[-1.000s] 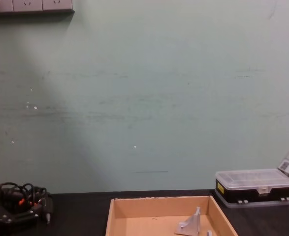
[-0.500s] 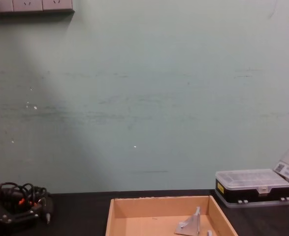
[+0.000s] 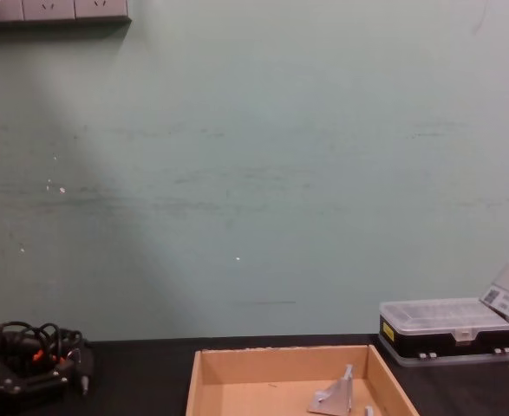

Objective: Use one hand to pick up the angle iron from the table and place it into the box.

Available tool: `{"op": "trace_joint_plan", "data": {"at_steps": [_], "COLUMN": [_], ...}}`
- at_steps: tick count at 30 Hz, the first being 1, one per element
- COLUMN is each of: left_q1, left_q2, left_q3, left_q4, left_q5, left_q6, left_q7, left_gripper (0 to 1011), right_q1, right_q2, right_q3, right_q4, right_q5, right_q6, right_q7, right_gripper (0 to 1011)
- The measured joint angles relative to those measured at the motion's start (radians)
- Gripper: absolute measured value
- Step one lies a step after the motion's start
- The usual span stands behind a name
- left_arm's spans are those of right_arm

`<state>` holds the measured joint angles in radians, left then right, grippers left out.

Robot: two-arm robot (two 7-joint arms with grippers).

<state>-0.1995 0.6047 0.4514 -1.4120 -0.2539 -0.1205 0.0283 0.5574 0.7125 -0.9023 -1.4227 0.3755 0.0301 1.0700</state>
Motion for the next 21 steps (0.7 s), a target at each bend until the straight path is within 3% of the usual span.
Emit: {"op": "trace_joint_plan", "data": {"at_steps": [12,21], "left_q1": [0.0,0.0], "left_q2": [0.0,0.0], "left_q3": [0.0,0.0], "left_q4": [0.0,0.0], "left_q5": [0.0,0.0], "left_q6": [0.0,0.0], "left_q7": [0.0,0.0], "left_gripper": [1000,1000], "right_q1": [0.003,0.014], "right_q2": [-0.001,0.001], "right_q3": [0.0,0.042], "right_q4": [0.001,0.001], "right_q5": [0.001,0.064], "right_q6": [0.0,-0.001], "right_q7": [0.002,0.009], "right_gripper": [468,468]}}
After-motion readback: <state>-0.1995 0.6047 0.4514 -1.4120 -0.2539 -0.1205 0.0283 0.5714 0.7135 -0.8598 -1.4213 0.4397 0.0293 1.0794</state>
